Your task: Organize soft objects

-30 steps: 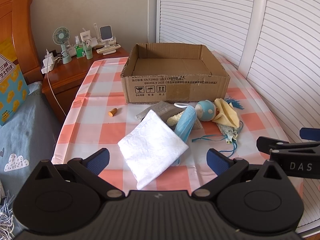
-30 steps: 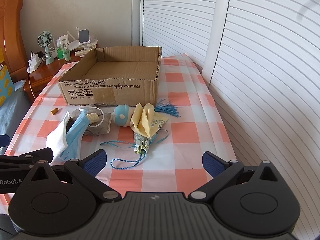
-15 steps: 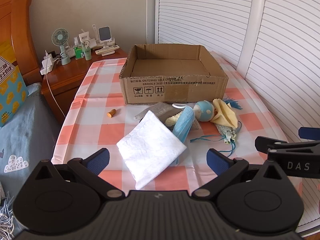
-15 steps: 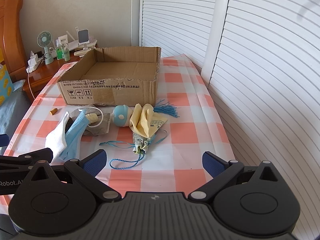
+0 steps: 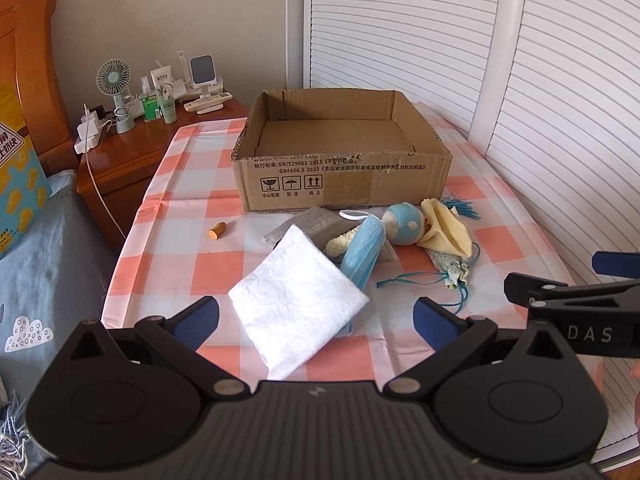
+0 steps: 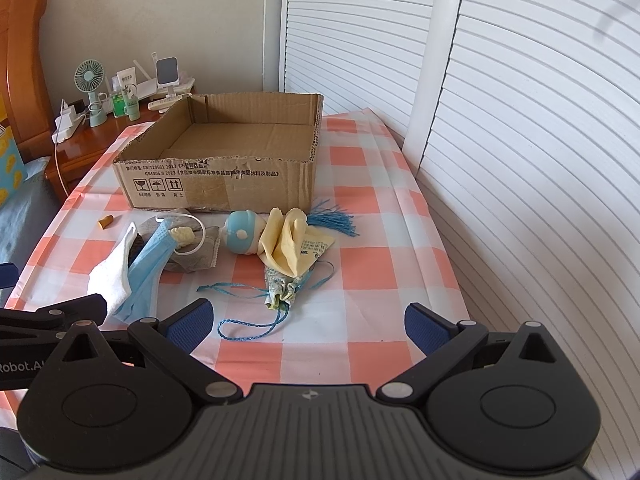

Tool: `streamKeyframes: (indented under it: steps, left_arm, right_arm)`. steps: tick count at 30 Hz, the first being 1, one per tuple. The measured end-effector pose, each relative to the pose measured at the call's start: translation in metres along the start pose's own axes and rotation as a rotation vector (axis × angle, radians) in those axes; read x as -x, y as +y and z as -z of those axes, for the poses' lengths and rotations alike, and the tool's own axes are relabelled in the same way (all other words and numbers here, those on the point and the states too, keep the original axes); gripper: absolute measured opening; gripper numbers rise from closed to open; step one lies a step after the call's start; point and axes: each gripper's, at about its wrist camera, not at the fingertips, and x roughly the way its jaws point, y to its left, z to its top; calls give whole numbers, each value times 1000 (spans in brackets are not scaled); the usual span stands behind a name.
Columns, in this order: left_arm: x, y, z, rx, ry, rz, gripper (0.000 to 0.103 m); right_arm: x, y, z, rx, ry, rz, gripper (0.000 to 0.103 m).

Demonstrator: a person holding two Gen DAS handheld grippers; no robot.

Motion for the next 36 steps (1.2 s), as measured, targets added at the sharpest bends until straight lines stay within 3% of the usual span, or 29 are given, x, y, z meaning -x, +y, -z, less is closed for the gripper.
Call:
streamKeyframes:
  steps: [15, 24, 36]
  left_arm:
    - [-10, 4, -6, -22, -17, 28, 102]
    - [-22, 18, -8, -45, -44, 40, 102]
    - [-44, 57, -8, -88, -55, 15, 102]
  right_arm:
    - [-9, 2, -4, 6, -6, -14, 103]
    - [-20, 1, -8, 61, -60, -65, 103]
    - [-56, -6, -6, 73, -7, -67, 103]
